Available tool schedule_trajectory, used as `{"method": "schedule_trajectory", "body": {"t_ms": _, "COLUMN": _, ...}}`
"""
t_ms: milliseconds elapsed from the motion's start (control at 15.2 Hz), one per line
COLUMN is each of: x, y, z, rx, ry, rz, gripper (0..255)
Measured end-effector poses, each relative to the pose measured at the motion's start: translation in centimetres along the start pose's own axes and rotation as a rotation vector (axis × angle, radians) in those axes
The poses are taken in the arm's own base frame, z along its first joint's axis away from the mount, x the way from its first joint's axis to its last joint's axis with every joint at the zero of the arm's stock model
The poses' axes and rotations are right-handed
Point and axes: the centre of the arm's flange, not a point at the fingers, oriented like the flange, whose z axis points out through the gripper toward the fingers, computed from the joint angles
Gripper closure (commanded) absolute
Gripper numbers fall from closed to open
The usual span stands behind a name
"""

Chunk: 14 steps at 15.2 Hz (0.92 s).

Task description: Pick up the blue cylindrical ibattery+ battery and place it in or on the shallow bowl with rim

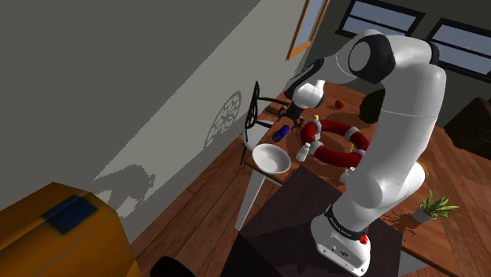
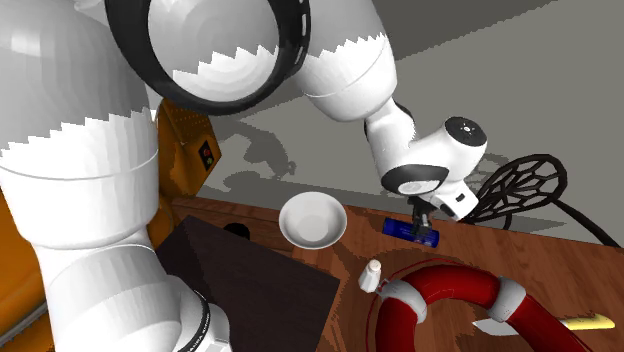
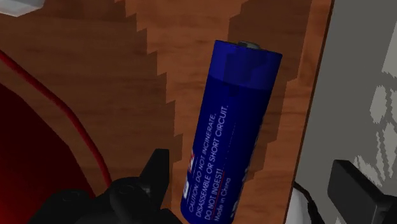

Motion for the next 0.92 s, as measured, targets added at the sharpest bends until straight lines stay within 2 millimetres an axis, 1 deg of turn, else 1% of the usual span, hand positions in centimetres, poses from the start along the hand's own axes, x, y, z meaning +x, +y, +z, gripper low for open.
{"method": "schedule_trajectory", "body": {"t_ms": 66, "x": 0.6, "y": 0.8, "z": 1.3, "rx": 0.003, "ry": 0.000, "rz": 0.031, "gripper": 0}}
{"method": "schedule_trajectory", "body": {"t_ms": 198, "x": 1.4, "y": 1.2, "z": 2.5, "rx": 0.007, "ry": 0.001, "rz": 0.057, "gripper": 0}}
{"method": "schedule_trajectory", "body": {"t_ms": 594, "x": 1.5, "y": 1.2, "z": 5.4, "rx": 0.009, "ry": 0.001, "rz": 0.066, "gripper": 0}}
{"method": "schedule_trajectory", "body": {"t_ms": 924, "x": 1.6, "y": 1.3, "z": 5.8, "rx": 0.009, "ry": 0.001, "rz": 0.066, "gripper": 0}}
